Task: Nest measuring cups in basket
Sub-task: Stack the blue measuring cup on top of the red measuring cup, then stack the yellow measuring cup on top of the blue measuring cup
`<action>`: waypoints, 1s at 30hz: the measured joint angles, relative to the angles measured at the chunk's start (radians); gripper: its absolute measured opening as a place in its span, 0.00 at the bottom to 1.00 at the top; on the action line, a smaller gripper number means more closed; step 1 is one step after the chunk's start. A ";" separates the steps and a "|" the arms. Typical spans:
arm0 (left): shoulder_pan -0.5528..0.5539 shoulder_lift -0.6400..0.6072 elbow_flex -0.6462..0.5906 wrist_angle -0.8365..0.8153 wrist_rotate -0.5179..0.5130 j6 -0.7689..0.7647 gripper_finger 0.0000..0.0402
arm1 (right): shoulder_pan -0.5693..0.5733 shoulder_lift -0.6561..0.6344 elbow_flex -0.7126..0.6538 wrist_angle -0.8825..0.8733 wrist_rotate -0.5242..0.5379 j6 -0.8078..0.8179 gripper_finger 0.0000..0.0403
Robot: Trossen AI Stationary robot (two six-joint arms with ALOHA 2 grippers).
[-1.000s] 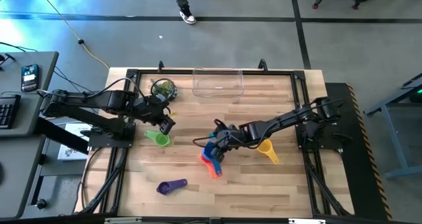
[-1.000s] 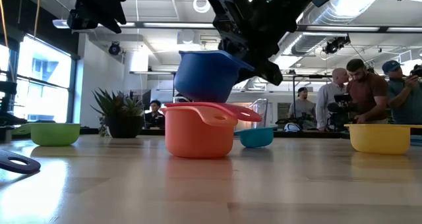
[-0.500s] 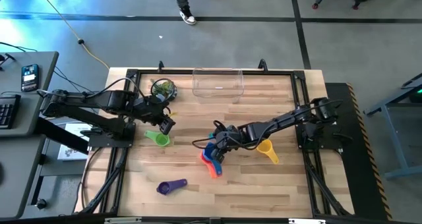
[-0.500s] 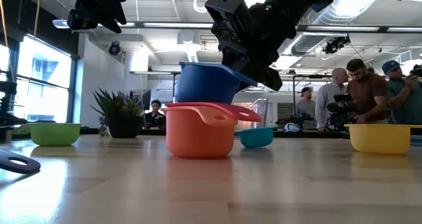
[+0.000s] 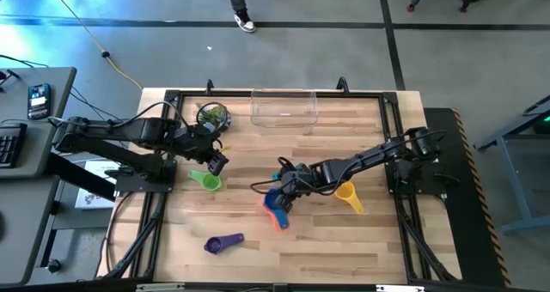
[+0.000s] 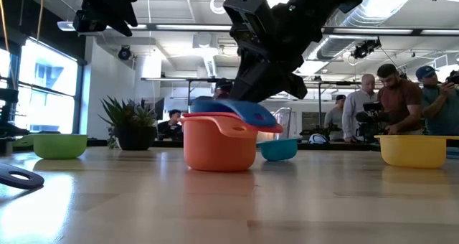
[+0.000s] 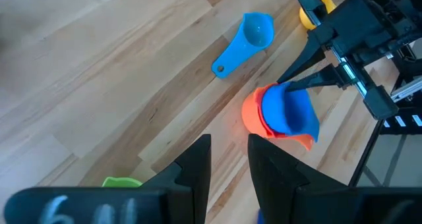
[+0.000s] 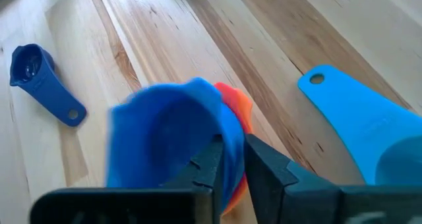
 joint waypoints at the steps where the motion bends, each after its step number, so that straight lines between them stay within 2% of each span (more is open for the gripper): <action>1: 0.000 0.000 0.000 0.000 0.000 0.000 0.22 | 0.000 0.000 0.000 0.000 0.000 0.000 0.14; 8: 0.000 0.000 0.000 0.000 0.000 0.001 0.22 | -0.001 -0.006 0.001 -0.004 -0.014 0.018 0.16; 11: 0.000 0.000 0.000 0.000 0.000 0.020 0.22 | -0.001 -0.011 0.037 -0.074 -0.025 0.028 0.16; 22: 0.000 0.000 0.000 0.000 0.000 0.101 0.22 | 0.049 -0.023 0.303 -0.620 0.065 0.053 0.16; 30: 0.000 0.000 0.000 -0.001 0.000 0.135 0.22 | 0.110 -0.022 0.323 -0.826 0.084 0.167 0.16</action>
